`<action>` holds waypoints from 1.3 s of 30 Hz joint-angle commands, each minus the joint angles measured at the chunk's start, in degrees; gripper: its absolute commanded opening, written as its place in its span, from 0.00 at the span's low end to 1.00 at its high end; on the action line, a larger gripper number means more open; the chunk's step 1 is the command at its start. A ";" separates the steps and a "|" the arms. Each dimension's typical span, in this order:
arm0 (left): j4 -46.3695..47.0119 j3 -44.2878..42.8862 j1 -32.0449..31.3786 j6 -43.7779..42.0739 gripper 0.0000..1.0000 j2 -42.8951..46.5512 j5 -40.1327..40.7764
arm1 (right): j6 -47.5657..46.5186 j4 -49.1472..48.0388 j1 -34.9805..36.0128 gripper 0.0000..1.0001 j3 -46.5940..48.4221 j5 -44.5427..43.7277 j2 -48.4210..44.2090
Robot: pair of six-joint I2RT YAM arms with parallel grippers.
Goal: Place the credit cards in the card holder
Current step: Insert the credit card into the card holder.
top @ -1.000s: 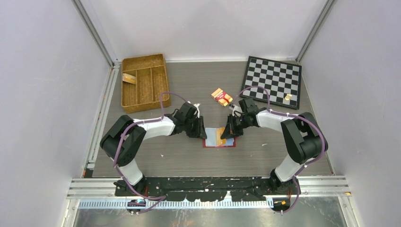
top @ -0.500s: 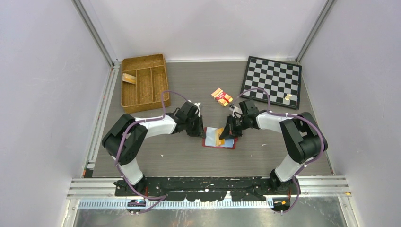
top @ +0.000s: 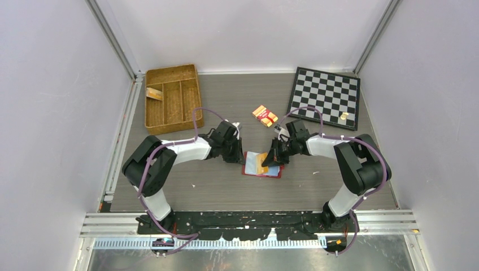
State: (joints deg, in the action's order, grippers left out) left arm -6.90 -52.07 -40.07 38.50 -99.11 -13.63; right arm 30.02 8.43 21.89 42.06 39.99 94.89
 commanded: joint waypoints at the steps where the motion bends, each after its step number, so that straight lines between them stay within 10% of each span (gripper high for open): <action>1: -3.32 -0.13 -0.62 -1.19 0.12 -1.54 1.13 | 0.13 -3.03 0.44 0.00 -1.56 -5.04 0.26; 39: -3.23 0.13 -0.75 -1.15 0.05 -1.35 0.93 | 2.21 0.29 0.41 0.01 -1.26 -12.58 0.43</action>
State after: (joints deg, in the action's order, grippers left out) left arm -7.27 -52.16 -40.07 38.46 -99.15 -13.41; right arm 30.85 10.15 22.39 42.59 35.73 94.00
